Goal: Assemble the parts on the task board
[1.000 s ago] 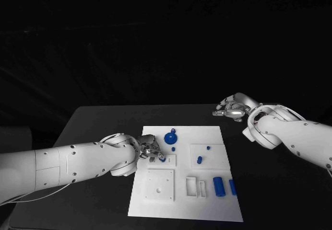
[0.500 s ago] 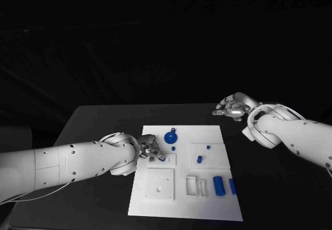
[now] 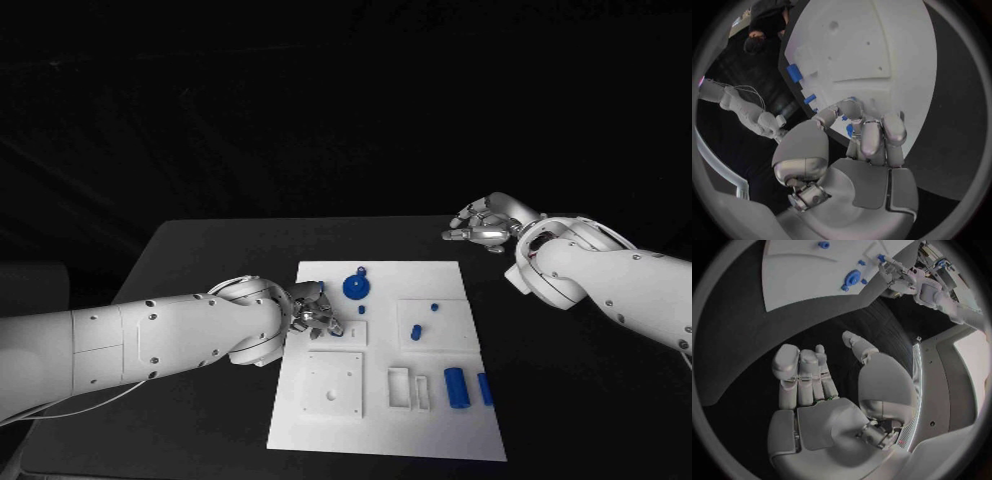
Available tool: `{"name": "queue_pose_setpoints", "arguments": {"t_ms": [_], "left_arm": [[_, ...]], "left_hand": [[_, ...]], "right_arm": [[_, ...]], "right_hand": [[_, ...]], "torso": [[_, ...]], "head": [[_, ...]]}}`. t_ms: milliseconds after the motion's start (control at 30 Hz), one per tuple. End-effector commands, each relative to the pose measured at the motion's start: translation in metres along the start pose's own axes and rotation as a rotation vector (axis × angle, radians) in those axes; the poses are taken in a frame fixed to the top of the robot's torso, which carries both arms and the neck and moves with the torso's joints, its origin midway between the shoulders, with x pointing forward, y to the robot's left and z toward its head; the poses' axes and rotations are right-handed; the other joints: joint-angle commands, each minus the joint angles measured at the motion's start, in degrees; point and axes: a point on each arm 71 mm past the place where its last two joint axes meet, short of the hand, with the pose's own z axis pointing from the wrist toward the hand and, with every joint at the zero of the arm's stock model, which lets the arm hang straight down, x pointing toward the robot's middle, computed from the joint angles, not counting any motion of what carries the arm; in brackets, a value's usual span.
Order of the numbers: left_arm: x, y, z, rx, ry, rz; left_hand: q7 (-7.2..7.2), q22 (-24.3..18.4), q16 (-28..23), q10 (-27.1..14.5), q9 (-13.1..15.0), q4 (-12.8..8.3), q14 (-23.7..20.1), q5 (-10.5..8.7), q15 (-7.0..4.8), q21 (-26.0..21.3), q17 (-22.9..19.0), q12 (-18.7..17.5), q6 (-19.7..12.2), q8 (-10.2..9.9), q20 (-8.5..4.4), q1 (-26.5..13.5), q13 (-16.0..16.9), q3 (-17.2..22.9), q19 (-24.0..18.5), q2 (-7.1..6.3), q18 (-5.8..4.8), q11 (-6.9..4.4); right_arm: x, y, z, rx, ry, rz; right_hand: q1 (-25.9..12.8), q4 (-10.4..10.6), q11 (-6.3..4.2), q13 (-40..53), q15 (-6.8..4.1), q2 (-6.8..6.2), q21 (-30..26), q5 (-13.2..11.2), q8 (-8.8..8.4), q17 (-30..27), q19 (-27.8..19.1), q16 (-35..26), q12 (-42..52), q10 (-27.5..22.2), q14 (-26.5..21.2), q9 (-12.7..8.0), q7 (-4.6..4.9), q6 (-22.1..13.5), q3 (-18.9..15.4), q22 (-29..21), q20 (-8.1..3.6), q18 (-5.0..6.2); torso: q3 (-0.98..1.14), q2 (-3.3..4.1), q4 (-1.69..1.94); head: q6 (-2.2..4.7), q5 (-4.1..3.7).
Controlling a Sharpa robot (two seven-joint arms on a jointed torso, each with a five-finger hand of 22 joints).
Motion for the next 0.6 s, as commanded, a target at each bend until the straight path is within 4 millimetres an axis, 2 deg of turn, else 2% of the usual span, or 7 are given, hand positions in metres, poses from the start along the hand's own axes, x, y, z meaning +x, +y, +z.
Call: {"name": "queue_pose_setpoints", "arguments": {"t_ms": [33,300,567,600], "left_arm": [[0.007,-0.0018,0.0001,-0.001,0.05,0.005],[0.0059,-0.0007,0.0021,-0.01,0.049,-0.004],[0.0074,-0.0022,0.0049,-0.017,0.076,-0.004],[0.008,-0.0029,0.0051,-0.016,0.083,0.0]], "left_hand": [[-2.62,-0.02,0.37,0.03,0.43,0.08,-0.11,0.38,0.16,0.35,0.07,0.45,11.69,0.3,-2.01,-0.19,-0.14,-0.1,-0.5,1.13,7.07,0.23],[-2.63,0.0,0.55,-0.07,0.81,-0.26,-0.19,0.81,0.19,0.55,0.0,0.81,11.87,-0.08,-1.85,-1.47,-0.6,-0.22,-0.77,2.88,6.97,0.23],[-2.65,0.0,0.83,-0.21,1.42,-1.76,-0.2,2.09,0.18,0.86,0.04,1.37,12.09,-0.57,-1.73,-3.38,-1.25,0.13,-0.99,4.99,6.96,0.2],[-2.66,0.0,0.9,-0.23,1.54,-2.12,-0.19,2.38,0.17,0.92,0.09,1.48,12.14,-0.65,-1.71,-3.83,-1.36,0.29,-1.03,5.59,6.96,0.19]], "right_arm": [[0.0011,0.0012,0.0002,-0.007,0.011,-0.001],[0.0023,0.0022,0.0007,-0.008,0.014,0.002],[0.003,0.0021,0.0009,-0.008,0.017,0.002],[0.003,0.002,0.0009,-0.008,0.017,0.002]], "right_hand": [[-0.23,0.01,-0.22,-0.08,-0.49,0.44,-0.31,0.34,0.3,0.07,-0.13,-0.28,0.39,-0.11,0.0,0.05,0.12,0.15,-0.34,-0.05,-0.28,8.07],[-0.24,0.04,-0.23,-0.11,-0.5,0.45,-0.32,0.39,0.3,0.08,-0.14,-0.29,0.4,-0.12,0.0,0.06,0.12,0.15,-0.35,-0.06,-0.28,8.07],[-0.13,0.0,-0.24,-0.15,-0.52,0.46,-0.32,0.42,0.3,0.08,-0.15,-0.31,0.43,-0.13,-0.01,0.06,0.1,0.15,-0.33,-0.06,-0.3,8.07],[0.01,-0.09,-0.25,-0.17,-0.53,0.49,-0.32,0.36,0.31,0.09,-0.16,-0.32,0.45,-0.14,-0.01,0.07,0.09,0.16,-0.32,-0.06,-0.31,8.07]], "torso": [[0.0,0.01,-0.03],[0.03,0.01,-0.02],[0.06,0.0,-0.04],[0.08,0.0,-0.05]], "head": [[-0.02,-0.02],[-0.01,0.0],[-0.01,0.06],[-0.02,0.06]]}}
